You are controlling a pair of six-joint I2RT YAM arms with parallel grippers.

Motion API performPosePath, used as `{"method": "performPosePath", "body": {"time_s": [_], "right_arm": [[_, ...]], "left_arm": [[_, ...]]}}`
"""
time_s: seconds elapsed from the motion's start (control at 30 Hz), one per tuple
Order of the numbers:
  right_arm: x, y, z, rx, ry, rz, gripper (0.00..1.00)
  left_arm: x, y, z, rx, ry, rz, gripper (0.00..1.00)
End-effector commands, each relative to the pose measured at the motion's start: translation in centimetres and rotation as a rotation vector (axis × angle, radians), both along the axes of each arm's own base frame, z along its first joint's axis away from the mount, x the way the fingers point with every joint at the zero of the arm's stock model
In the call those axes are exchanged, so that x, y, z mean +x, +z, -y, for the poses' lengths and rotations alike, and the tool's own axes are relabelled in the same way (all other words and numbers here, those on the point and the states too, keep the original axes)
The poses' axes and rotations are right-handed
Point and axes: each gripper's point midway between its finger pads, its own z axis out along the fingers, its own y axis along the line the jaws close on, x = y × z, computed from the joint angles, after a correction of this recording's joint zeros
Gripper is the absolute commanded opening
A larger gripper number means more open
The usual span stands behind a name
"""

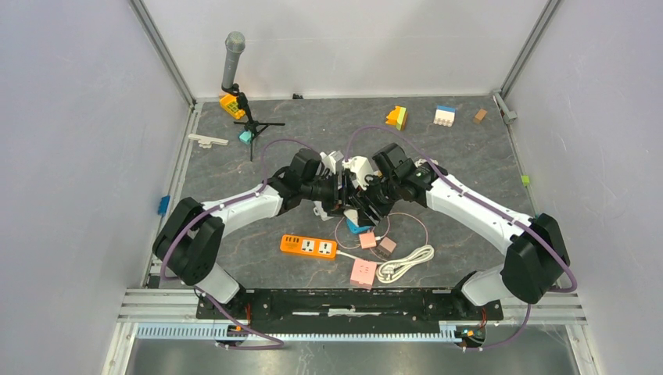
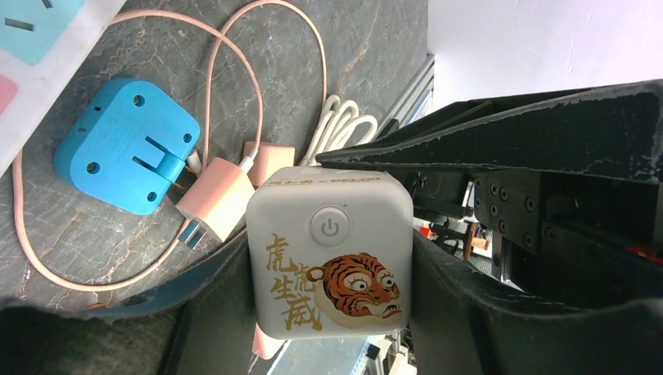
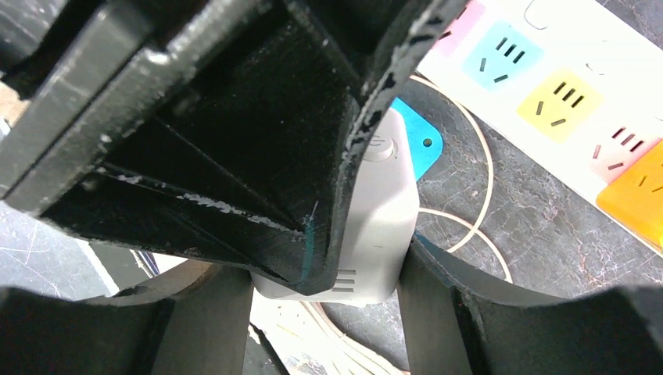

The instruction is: Insert the plug

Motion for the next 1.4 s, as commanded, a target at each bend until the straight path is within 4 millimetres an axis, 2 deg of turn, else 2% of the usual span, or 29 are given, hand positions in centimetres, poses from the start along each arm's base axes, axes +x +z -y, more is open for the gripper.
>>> {"method": "performPosePath", "body": {"time_s": [0.0, 0.03, 0.17, 0.23, 0.3, 0.5, 0.63, 0.8, 0.97, 1.07, 1.2, 1.33, 1.37], "right_arm": [[3.7, 4.5, -2.9, 0.137, -0.035, 0.151, 0.14], [3.7, 4.5, -3.0, 0.141, -0.039, 0.145, 0.21], [3.8, 4.8, -3.0, 0.159, -0.064, 0.155, 0.67], [4.1, 5.7, -2.8, 0.17, -0.083, 0.18, 0.87], [4.4, 6.6, -2.4, 0.176, -0.109, 0.209, 0.98], [4.7, 8.6, -1.2, 0.238, -0.137, 0.224, 0.98], [5.0, 9.6, -0.7, 0.286, -0.16, 0.213, 0.98], [5.9, 11.3, -1.3, 0.376, -0.153, 0.174, 0.98], [6.4, 12.2, -1.0, 0.408, -0.17, 0.18, 0.98], [6.3, 12.0, -0.7, 0.41, -0.183, 0.174, 0.98], [6.6, 11.3, 0.3, 0.397, -0.231, 0.17, 0.98], [7.0, 11.2, 1.4, 0.399, -0.281, 0.168, 0.98], [7.2, 11.2, 1.7, 0.395, -0.294, 0.171, 0.98]], "left_arm": [[-1.7, 1.2, 1.1, -0.05, -0.092, -0.006, 0.27], [-1.6, 1.3, 1.1, -0.045, -0.089, 0.0, 0.21], [-0.7, 1.3, 0.4, 0.024, -0.059, 0.06, 0.04], [0.0, 1.5, -0.2, 0.071, -0.017, 0.099, 0.02], [1.0, 1.9, -1.0, 0.11, 0.042, 0.146, 0.02], [3.4, 4.1, -4.7, 0.201, 0.192, 0.308, 0.02], [4.2, 5.8, -6.5, 0.189, 0.232, 0.411, 0.02], [3.6, 8.9, -6.4, 0.096, 0.132, 0.629, 0.02], [2.9, 11.3, -6.4, 0.048, 0.039, 0.826, 0.02], [2.3, 13.2, -6.2, 0.005, -0.019, 0.94, 0.02], [1.7, 14.9, -6.1, -0.026, -0.072, 1.043, 0.02], [1.3, 15.8, -5.8, -0.074, -0.081, 1.055, 0.02], [1.3, 16.6, -5.7, -0.108, -0.071, 1.062, 0.02]]}}
